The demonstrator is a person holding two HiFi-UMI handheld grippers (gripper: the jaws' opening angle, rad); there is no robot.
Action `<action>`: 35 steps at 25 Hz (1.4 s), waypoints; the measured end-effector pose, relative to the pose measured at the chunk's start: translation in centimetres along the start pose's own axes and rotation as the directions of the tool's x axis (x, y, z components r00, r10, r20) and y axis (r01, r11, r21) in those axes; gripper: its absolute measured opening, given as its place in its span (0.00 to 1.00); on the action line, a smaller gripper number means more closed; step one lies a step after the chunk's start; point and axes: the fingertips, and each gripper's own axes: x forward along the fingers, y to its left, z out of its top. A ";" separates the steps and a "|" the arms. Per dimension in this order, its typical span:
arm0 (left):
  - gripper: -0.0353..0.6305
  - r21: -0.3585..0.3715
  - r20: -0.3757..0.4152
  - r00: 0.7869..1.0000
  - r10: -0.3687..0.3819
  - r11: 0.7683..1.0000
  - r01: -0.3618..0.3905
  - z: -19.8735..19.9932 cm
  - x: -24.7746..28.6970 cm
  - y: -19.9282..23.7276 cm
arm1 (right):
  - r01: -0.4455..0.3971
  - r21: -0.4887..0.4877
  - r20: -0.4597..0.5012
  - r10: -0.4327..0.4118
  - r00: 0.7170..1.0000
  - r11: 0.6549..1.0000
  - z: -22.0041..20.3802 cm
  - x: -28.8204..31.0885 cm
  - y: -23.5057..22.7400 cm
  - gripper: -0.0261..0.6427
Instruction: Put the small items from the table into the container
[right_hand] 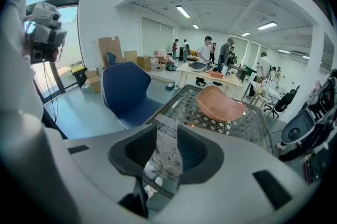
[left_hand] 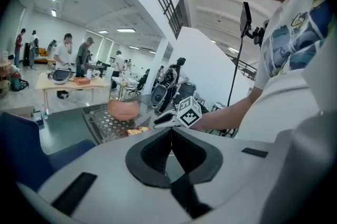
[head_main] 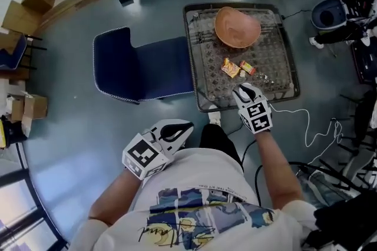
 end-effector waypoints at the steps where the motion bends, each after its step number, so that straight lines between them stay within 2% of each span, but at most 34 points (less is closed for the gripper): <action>1: 0.07 -0.010 0.008 1.000 0.023 1.000 -0.023 1.0 0.9 0.7 | -0.017 -0.009 -0.011 0.017 1.000 1.000 -0.1 1.3 -1.4 0.22; 5: 0.07 -0.014 0.011 0.993 0.116 0.993 -0.116 4.0 4.3 3.1 | -0.101 -0.055 -0.068 0.097 0.993 0.993 -1.4 6.9 -5.2 0.21; 8: 0.07 -0.019 -0.005 0.987 0.162 0.987 -0.162 5.6 6.5 4.1 | -0.161 -0.051 -0.106 0.155 0.982 0.986 -2.8 10.6 -7.3 0.21; 13: 0.07 -0.080 -0.015 0.974 0.224 0.971 -0.225 7.3 9.0 5.3 | -0.222 -0.041 -0.214 0.208 0.954 0.974 -6.0 14.6 -9.8 0.21; 18: 0.07 -0.126 -0.020 0.952 0.306 0.944 -0.306 8.1 10.0 6.2 | -0.314 -0.083 -0.266 0.283 0.921 0.946 -7.2 16.7 -9.3 0.21; 20: 0.07 -0.138 -0.020 0.948 0.318 0.938 -0.318 8.4 10.5 6.5 | -0.333 -0.112 -0.278 0.292 0.915 0.936 -7.1 16.8 -9.4 0.18; 25: 0.07 -0.150 -0.019 0.940 0.340 0.929 -0.339 9.0 11.8 6.9 | -0.371 -0.149 -0.257 0.326 0.910 0.917 -6.1 16.5 -9.5 0.11; 30: 0.07 -0.156 -0.009 0.936 0.352 0.924 -0.349 9.8 12.2 6.8 | -0.420 -0.128 -0.199 0.392 0.898 0.898 -3.9 14.4 -8.4 0.09; 35: 0.07 -0.162 0.005 0.939 0.344 0.927 -0.338 10.2 12.9 6.8 | -0.450 -0.180 -0.137 0.430 0.892 0.875 0.2 12.1 -7.9 0.09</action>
